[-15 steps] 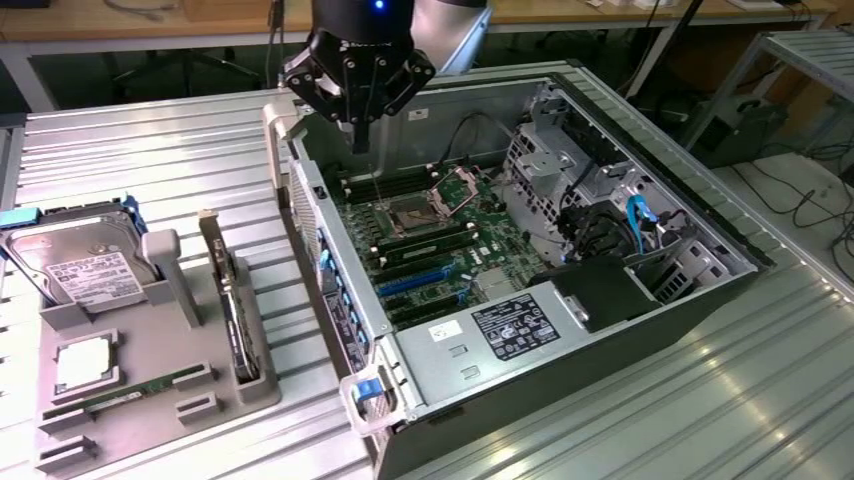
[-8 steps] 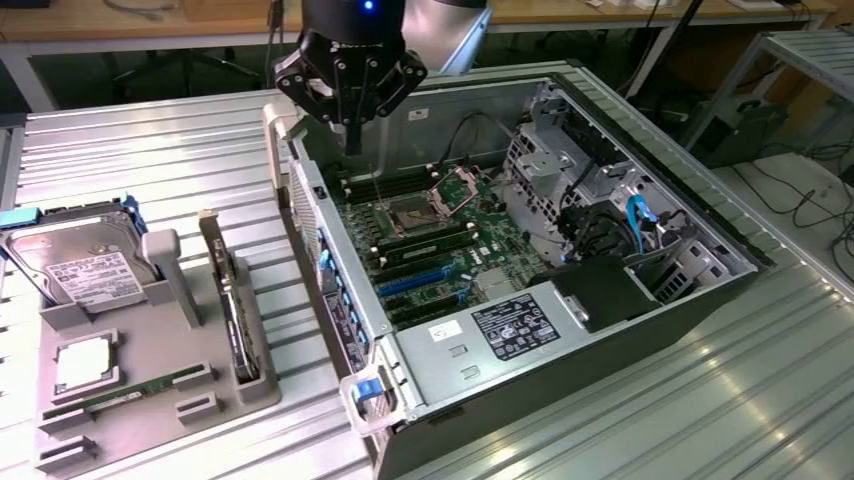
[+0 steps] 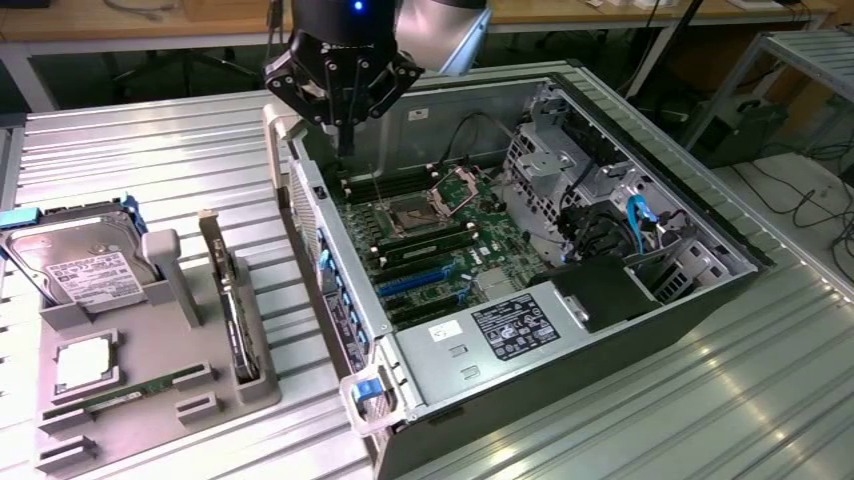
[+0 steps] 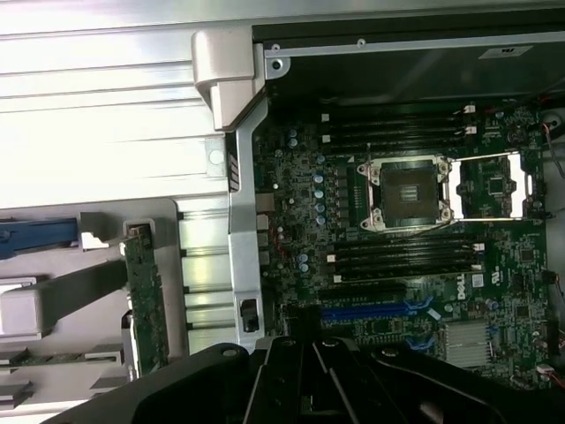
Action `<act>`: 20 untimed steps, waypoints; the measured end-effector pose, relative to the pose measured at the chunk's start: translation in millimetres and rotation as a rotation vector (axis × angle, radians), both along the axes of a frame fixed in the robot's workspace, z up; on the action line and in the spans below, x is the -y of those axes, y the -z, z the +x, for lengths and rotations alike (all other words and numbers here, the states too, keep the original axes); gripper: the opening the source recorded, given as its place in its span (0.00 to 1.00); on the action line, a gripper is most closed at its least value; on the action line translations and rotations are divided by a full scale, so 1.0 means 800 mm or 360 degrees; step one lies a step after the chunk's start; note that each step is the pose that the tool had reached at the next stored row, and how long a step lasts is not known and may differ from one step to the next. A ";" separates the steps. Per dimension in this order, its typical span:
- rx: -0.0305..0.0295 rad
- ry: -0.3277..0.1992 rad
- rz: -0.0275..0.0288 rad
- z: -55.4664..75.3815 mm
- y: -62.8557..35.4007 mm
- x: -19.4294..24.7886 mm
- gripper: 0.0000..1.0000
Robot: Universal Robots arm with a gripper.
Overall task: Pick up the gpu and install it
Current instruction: 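Reach for the gpu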
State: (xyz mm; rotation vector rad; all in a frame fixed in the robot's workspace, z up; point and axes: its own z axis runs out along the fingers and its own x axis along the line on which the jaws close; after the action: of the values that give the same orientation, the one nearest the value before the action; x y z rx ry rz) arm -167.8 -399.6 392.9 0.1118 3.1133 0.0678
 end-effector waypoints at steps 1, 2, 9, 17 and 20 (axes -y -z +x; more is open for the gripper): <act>-0.00002 0.0000 -0.00001 -0.001 0.000 0.0000 0.11; -0.00003 0.0000 -0.00001 -0.002 0.000 0.0001 0.11; -0.00012 -0.0002 0.00000 -0.011 0.000 0.0003 0.11; -0.00021 -0.0003 -0.00001 -0.020 0.001 0.0006 0.11; -0.00023 -0.0003 -0.00001 -0.023 0.001 0.0007 0.11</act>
State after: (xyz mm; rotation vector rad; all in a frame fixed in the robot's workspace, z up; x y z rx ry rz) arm -185.8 -400.2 392.4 0.1087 3.1150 0.0677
